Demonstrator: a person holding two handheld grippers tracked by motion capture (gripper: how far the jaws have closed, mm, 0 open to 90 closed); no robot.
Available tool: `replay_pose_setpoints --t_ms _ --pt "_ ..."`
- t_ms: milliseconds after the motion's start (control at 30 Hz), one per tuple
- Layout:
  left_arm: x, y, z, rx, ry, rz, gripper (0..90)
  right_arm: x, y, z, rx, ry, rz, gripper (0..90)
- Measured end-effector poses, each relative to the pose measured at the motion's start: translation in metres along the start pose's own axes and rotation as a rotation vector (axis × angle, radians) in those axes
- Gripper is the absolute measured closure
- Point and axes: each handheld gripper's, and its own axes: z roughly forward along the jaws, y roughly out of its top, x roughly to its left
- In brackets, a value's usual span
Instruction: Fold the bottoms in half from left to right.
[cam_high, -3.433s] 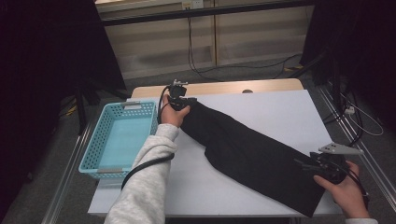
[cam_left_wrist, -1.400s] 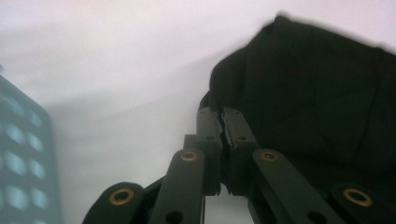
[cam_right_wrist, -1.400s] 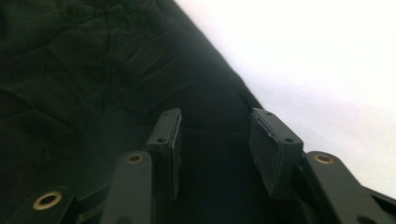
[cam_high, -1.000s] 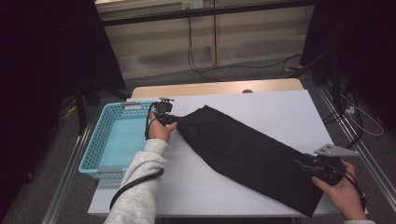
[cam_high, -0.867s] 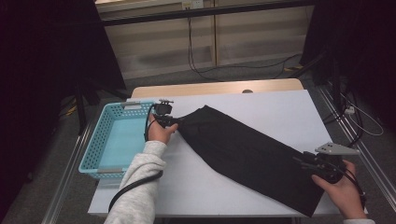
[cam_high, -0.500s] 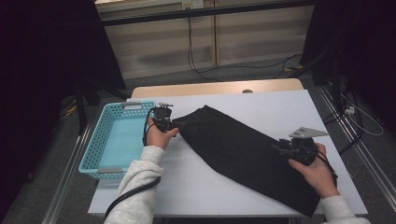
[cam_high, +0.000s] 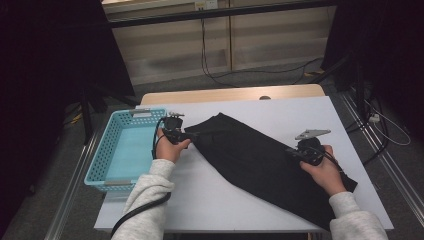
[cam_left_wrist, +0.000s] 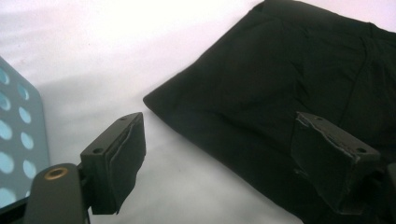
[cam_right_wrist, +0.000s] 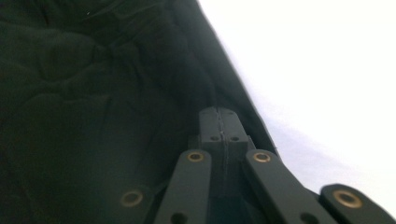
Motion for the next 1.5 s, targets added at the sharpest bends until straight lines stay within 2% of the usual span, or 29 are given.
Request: replay_pose_setpoints --t_ms 67,133,167,300,367,400,467,533,567,600,667,733,767,833,1000,1033,1167,1233,1333,1400,1433,1500 --pt "0.001 0.002 0.002 0.000 0.001 -0.004 18.2 -0.005 -0.001 -0.006 -0.023 -0.016 0.036 90.0" --pt "0.002 0.003 0.004 0.010 -0.002 -0.011 17.9 -0.011 -0.003 -0.010 -0.032 -0.030 0.051 90.0" --pt "0.002 0.003 0.006 0.001 0.001 -0.018 17.9 -0.013 -0.004 -0.011 -0.040 -0.051 0.049 90.0" --pt "0.001 0.004 0.013 0.009 -0.001 -0.031 17.8 -0.016 -0.008 -0.010 -0.039 -0.063 0.062 90.0" --pt "0.000 0.004 0.017 0.015 0.006 -0.030 17.9 -0.016 -0.009 -0.009 -0.036 -0.067 0.062 90.0" --pt "0.000 0.004 0.018 0.018 0.006 -0.029 17.9 -0.016 -0.009 -0.009 -0.034 -0.092 0.059 90.0" --pt "-0.001 0.004 0.020 0.020 0.002 -0.020 17.9 -0.018 -0.010 -0.010 -0.036 -0.091 0.074 90.0" --pt "-0.003 0.005 0.022 0.020 0.014 -0.033 17.9 -0.019 -0.013 -0.009 -0.016 -0.133 0.056 90.0" --pt "-0.004 0.005 0.024 0.019 0.009 -0.040 17.9 -0.020 -0.015 -0.009 -0.028 -0.122 0.072 89.0" --pt "-0.004 0.005 0.025 0.029 0.013 -0.035 17.9 -0.020 -0.015 -0.009 -0.039 -0.108 0.086 85.0" --pt "-0.004 0.004 0.028 0.034 0.023 -0.039 17.9 -0.020 -0.017 -0.009 -0.046 -0.115 0.081 81.4" --pt "-0.005 0.004 0.031 0.039 0.021 -0.040 17.9 -0.020 -0.018 -0.010 -0.047 -0.116 0.101 66.2" --pt "-0.005 0.003 0.033 0.043 0.027 -0.039 18.0 -0.020 -0.018 -0.012 -0.045 -0.115 0.093 66.3" --pt "-0.005 0.003 0.034 0.039 0.031 -0.039 18.6 -0.017 -0.020 -0.017 -0.066 -0.105 0.076 58.8" --pt "-0.006 0.002 0.039 0.023 0.062 -0.031 19.7 -0.006 -0.029 -0.035 -0.121 -0.070 0.081 48.1" --pt "-0.007 0.002 0.039 0.028 0.075 -0.018 22.2 -0.003 -0.031 -0.039 -0.133 -0.062 0.081 46.4" --pt "-0.008 0.002 0.036 0.027 0.097 -0.026 41.0 0.008 -0.038 -0.055 -0.163 -0.059 0.088 40.3" --pt "-0.010 0.002 0.035 0.031 0.085 -0.046 48.6 0.011 -0.040 -0.063 -0.167 -0.054 0.081 38.7" --pt "-0.015 0.004 0.035 0.047 0.060 -0.055 60.3 0.015 -0.044 -0.070 -0.171 -0.055 0.089 36.6" --pt "-0.019 0.006 0.036 0.058 0.042 -0.076 67.2 0.017 -0.047 -0.072 -0.168 -0.050 0.092 36.4" --pt "-0.021 0.006 0.036 0.064 0.046 -0.074 70.8 0.017 -0.049 -0.073 -0.166 -0.053 0.095 36.4" --pt "-0.022 0.007 0.037 0.065 0.019 -0.103 77.0 0.018 -0.051 -0.073 -0.159 -0.054 0.092 35.6"
